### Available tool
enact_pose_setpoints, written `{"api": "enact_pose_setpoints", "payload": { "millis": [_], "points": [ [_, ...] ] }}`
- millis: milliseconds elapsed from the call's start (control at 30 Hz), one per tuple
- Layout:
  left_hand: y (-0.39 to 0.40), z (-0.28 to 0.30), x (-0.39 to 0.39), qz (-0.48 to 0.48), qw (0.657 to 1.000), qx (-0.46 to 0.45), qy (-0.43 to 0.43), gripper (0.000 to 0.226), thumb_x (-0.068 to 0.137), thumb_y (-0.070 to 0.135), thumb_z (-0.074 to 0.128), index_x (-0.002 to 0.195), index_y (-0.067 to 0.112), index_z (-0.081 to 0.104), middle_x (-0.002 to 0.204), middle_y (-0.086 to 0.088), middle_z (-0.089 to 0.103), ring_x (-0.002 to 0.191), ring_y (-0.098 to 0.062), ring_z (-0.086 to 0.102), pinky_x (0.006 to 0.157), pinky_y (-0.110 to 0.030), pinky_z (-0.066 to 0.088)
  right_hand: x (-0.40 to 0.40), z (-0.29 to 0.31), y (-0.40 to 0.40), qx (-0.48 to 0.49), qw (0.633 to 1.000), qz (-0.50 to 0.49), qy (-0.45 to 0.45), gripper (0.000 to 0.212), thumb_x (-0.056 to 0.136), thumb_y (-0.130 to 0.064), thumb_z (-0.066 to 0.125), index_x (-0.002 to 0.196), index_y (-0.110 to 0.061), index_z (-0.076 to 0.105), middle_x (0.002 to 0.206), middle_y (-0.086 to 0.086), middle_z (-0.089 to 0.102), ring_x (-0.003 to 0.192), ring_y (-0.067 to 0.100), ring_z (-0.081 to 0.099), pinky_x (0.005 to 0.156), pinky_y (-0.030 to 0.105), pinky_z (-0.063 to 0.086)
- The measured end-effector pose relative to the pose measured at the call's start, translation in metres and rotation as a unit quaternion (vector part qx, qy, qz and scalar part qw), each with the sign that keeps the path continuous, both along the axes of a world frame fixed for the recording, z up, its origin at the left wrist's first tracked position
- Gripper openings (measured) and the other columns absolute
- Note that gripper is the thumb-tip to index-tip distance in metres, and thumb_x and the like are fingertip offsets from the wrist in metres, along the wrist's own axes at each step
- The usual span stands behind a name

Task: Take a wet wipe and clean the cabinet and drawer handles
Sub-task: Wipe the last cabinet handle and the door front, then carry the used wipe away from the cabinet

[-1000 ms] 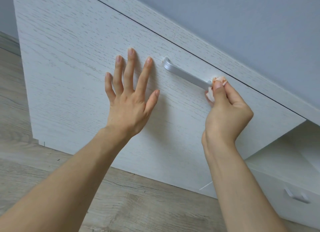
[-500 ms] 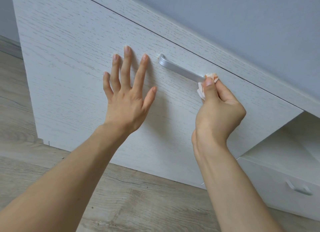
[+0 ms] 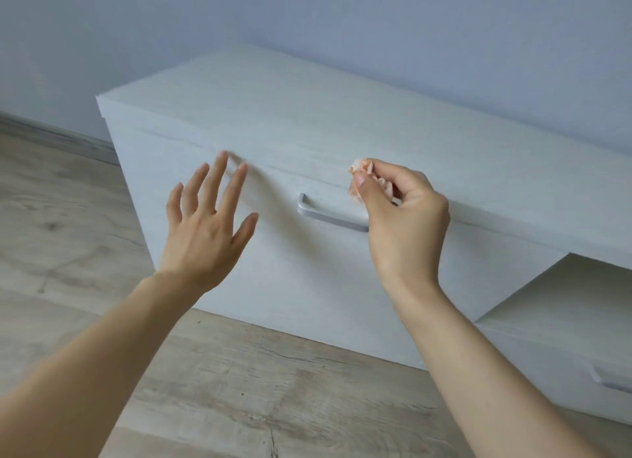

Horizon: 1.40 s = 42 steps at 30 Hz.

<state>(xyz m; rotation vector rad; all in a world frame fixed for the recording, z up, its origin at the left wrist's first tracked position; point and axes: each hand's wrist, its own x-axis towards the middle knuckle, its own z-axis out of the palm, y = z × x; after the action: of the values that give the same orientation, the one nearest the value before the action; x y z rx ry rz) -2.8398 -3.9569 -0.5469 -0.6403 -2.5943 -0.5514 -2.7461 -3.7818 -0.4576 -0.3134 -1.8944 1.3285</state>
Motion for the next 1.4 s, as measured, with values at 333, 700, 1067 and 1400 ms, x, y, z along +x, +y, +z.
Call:
{"api": "enact_pose_setpoints", "payload": {
  "millis": [333,700,1067,1400],
  "points": [
    [0.052,0.312,0.006,0.024,0.994,-0.09,-0.053,0.065,0.097,0.045,0.032,0.153,0.021,0.008,0.159,-0.002,0.007,0.144,-0.027,0.009,0.114,-0.046,0.008,0.023,0.293,0.101,0.064,0.992,-0.08,-0.079,0.024,0.085,0.004,0.061,0.105,-0.007,0.069,0.097,0.0,0.058,0.071,-0.025,0.052,0.063,-0.008,0.034],
    [0.295,0.614,0.095,-0.2,0.939,-0.275,0.048,0.058,0.102,0.048,0.017,0.152,0.022,0.002,0.159,0.002,0.002,0.146,-0.019,0.0,0.117,-0.043,-0.001,0.163,0.549,0.294,0.27,0.907,-0.166,-0.278,0.014,0.092,-0.012,0.055,0.097,-0.015,0.068,0.097,0.0,0.058,0.086,0.018,0.059,0.071,0.03,0.047],
    [0.552,0.681,0.251,-0.362,0.886,-0.268,0.113,0.058,0.101,0.048,0.018,0.152,0.021,0.005,0.159,0.002,0.003,0.146,-0.02,0.001,0.117,-0.043,0.0,0.351,0.613,0.475,0.281,0.833,-0.334,-0.339,0.024,0.095,-0.018,0.052,0.117,-0.014,0.062,0.112,0.007,0.058,0.1,0.026,0.057,0.075,0.03,0.045],
    [0.807,0.696,0.364,-0.456,0.845,-0.251,0.127,0.059,0.102,0.048,0.016,0.153,0.021,0.003,0.16,0.0,0.003,0.146,-0.021,0.001,0.117,-0.045,0.0,0.482,0.627,0.674,0.272,0.775,-0.417,-0.389,0.027,0.093,-0.011,0.055,0.12,-0.011,0.06,0.114,0.01,0.057,0.103,0.026,0.055,0.082,0.034,0.048]
  ]
}}
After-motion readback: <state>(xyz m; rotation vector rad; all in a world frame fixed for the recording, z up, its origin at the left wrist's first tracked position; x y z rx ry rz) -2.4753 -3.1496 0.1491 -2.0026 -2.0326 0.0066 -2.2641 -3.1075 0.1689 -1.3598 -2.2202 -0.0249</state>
